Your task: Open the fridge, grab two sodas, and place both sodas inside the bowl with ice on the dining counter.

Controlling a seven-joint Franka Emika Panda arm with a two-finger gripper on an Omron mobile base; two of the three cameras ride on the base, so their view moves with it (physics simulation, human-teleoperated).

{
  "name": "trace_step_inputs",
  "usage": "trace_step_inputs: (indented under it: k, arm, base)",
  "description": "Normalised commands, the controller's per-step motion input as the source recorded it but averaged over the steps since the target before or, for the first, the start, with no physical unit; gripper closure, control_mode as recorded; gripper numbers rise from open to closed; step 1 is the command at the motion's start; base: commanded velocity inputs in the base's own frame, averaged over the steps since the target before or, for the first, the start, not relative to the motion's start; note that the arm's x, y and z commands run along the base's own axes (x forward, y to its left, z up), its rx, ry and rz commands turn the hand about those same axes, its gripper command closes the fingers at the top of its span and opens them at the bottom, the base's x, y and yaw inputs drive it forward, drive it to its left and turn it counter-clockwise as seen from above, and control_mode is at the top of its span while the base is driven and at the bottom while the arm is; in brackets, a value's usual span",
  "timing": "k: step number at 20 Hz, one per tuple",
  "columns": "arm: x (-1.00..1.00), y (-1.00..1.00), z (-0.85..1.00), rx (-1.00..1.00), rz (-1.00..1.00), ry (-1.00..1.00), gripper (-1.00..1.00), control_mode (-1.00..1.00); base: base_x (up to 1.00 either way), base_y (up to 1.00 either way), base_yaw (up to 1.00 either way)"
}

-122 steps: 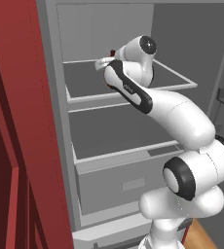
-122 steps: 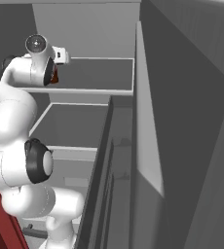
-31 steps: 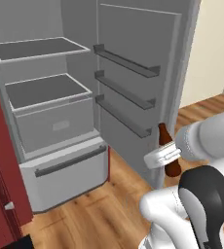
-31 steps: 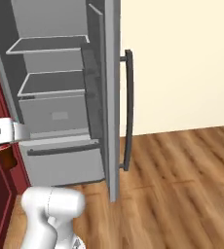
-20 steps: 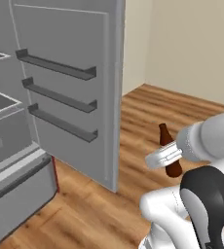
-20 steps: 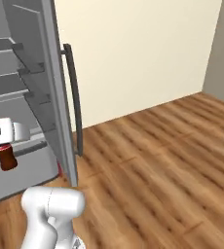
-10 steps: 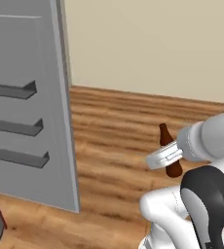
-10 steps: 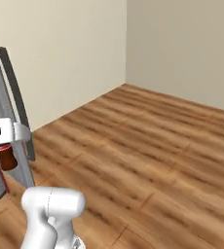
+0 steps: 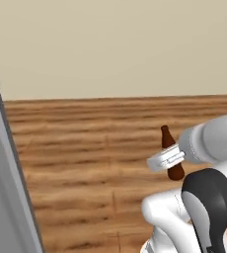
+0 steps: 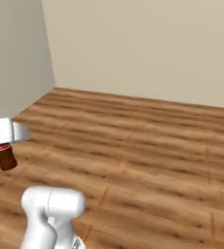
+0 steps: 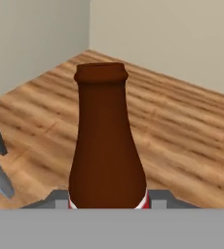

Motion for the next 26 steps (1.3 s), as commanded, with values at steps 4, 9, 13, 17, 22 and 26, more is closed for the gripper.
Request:
trace_step_inputs:
  k: [4, 9, 13, 17, 22, 26]
  arm:
    - [0.0, 0.0, 0.0, 0.0, 0.0, 0.0, 1.0, 1.0]
    - [0.0, 0.0, 0.0, 0.0, 0.0, 0.0, 1.0, 1.0]
    - [0.0, 0.0, 0.0, 0.0, 0.0, 0.0, 1.0, 1.0]
    - [0.0, 0.0, 0.0, 0.0, 0.0, 0.0, 1.0, 1.0]
    - [0.0, 0.0, 0.0, 0.0, 0.0, 0.0, 1.0, 1.0]
    - [0.0, 0.0, 0.0, 0.0, 0.0, 0.0, 1.0, 1.0]
  base:
    - [0.78, -0.25, -0.46]
    - [0.85, -0.28, -0.42]
    - [0.91, -0.36, -0.38]
    - [0.94, -0.4, -0.36]
    - [0.92, -0.37, -0.37]
    - [0.89, -0.02, -0.43]
